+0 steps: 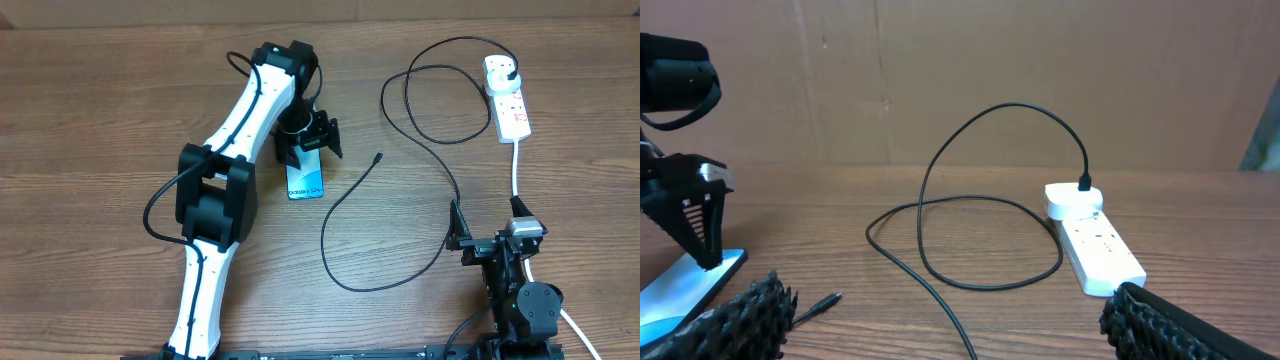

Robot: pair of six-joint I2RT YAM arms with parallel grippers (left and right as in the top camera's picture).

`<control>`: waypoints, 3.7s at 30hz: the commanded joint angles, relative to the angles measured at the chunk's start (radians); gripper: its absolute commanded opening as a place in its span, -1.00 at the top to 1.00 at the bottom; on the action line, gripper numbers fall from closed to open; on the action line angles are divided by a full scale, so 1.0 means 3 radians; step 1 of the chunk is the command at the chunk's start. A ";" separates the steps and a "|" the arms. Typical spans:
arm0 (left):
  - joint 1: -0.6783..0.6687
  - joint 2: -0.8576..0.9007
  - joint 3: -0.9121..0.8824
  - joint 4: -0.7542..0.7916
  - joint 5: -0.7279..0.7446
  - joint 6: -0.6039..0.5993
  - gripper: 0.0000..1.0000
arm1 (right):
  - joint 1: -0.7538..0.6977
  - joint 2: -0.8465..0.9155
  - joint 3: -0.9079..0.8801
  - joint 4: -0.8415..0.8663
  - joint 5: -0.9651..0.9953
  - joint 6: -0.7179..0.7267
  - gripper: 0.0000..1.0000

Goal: Plug charger to phone and switch on socket

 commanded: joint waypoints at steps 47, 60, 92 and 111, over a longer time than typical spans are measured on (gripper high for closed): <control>-0.0253 0.0029 -0.0885 0.0890 -0.1334 -0.0463 -0.99 | 0.0014 -0.0033 -0.0033 0.0019 0.0031 0.0010 -1.00; -0.0273 0.0029 -0.1222 0.1001 -0.1331 -0.0716 -1.00 | 0.0014 -0.0033 -0.0033 0.0019 0.0031 0.0010 -1.00; -0.0343 0.0033 -0.1268 0.1300 -0.1410 -0.0319 -1.00 | 0.0014 -0.0033 -0.0033 0.0019 0.0031 0.0010 -1.00; -0.0323 0.0033 -0.1525 0.1453 -0.1288 -0.0310 -0.99 | 0.0014 -0.0033 -0.0033 0.0019 0.0031 0.0010 -1.00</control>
